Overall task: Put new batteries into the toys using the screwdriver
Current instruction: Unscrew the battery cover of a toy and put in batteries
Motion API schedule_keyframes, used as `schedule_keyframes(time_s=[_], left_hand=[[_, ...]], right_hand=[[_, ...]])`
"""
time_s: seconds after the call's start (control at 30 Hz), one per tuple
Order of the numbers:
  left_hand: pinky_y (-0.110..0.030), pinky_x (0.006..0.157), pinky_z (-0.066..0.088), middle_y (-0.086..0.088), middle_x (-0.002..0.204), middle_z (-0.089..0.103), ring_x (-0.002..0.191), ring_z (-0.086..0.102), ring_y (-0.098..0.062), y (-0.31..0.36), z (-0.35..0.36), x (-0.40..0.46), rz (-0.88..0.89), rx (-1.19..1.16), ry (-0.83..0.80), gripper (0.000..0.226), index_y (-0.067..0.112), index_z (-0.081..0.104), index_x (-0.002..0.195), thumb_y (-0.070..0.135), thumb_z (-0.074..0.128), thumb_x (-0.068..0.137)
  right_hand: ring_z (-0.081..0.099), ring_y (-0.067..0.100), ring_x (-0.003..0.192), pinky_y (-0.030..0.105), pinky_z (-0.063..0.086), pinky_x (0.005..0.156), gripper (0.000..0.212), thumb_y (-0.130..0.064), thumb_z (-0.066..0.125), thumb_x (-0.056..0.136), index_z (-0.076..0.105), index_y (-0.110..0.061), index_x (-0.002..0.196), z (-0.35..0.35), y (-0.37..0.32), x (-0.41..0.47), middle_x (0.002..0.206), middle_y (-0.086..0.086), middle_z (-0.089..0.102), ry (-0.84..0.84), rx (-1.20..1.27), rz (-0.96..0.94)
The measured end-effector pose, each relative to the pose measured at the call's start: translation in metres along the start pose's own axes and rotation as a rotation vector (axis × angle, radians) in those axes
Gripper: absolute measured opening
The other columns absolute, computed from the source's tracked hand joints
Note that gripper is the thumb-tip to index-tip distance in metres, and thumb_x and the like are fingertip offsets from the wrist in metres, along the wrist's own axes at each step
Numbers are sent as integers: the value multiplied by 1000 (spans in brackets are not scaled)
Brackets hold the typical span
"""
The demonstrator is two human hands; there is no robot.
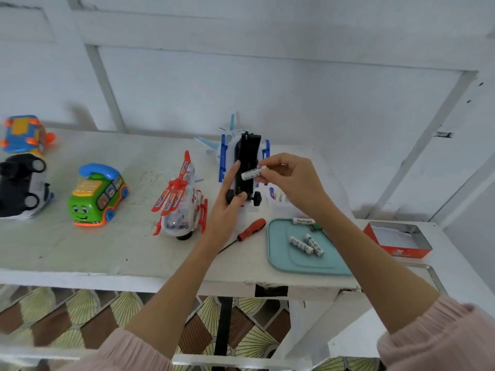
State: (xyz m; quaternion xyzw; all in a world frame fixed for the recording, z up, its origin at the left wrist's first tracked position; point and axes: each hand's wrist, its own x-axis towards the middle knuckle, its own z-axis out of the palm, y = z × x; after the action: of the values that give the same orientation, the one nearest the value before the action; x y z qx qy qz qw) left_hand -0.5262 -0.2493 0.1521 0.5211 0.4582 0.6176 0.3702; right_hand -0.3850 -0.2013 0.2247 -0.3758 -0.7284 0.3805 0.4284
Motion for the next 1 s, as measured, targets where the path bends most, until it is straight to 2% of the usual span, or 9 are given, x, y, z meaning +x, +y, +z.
schedule_keyframes(time_s=[0.07,0.17,0.3,0.4,0.63,0.77,0.83,0.9,1.0], left_hand=[[-13,98,40,1,146,42,126,46,-4,0,0,0,5,-6,13,62,44,32,134,-5,36,97],[-16,98,41,9,143,43,118,49,5,-1,0,0,0,-15,16,61,42,31,136,-5,36,97],[-22,106,37,18,138,44,127,45,2,-4,-2,0,-11,-38,13,61,39,30,139,-5,36,97],[-20,103,39,23,134,45,123,47,4,-4,-2,1,-25,-25,5,61,41,30,139,-4,36,98],[-15,90,44,39,109,57,99,54,9,-1,2,3,-50,34,-16,61,44,29,137,-2,38,98],[-11,87,43,46,108,53,101,51,18,0,5,2,-41,46,-49,62,41,25,138,-4,37,98],[-10,86,43,49,102,53,97,51,20,0,5,3,-43,49,-57,61,40,24,138,-5,36,98],[-12,88,43,47,109,52,103,52,18,0,4,3,-43,29,-51,60,40,25,138,-4,36,98],[-12,89,43,34,125,45,111,50,16,-1,4,4,-38,11,-45,60,38,26,139,-5,35,98]], right_hand=[[69,24,73,35,57,75,14,0,66,81,68,-1,95,11,5,7,87,14,67,51,-149,-99],[63,25,64,32,55,67,11,-4,68,79,70,2,89,22,6,11,78,12,63,71,-372,-279],[53,20,60,15,41,60,7,-2,68,77,68,3,82,27,0,17,72,12,60,42,-501,-348],[45,15,62,8,31,58,6,0,64,78,66,3,83,30,-2,22,72,5,52,3,-535,-337],[42,14,61,8,31,56,5,5,59,76,64,5,78,26,-2,28,70,6,51,-64,-598,-376],[42,16,57,27,38,55,6,4,55,76,62,4,74,23,5,27,70,12,52,-86,-615,-464],[44,18,53,28,42,50,12,-3,50,79,60,2,73,24,10,23,70,13,54,-60,-651,-523],[50,22,51,27,45,49,20,-9,45,82,60,1,73,26,15,18,71,14,55,-75,-673,-565],[55,24,55,25,46,56,12,-4,54,80,62,2,73,26,20,17,72,15,57,-144,-651,-550]])
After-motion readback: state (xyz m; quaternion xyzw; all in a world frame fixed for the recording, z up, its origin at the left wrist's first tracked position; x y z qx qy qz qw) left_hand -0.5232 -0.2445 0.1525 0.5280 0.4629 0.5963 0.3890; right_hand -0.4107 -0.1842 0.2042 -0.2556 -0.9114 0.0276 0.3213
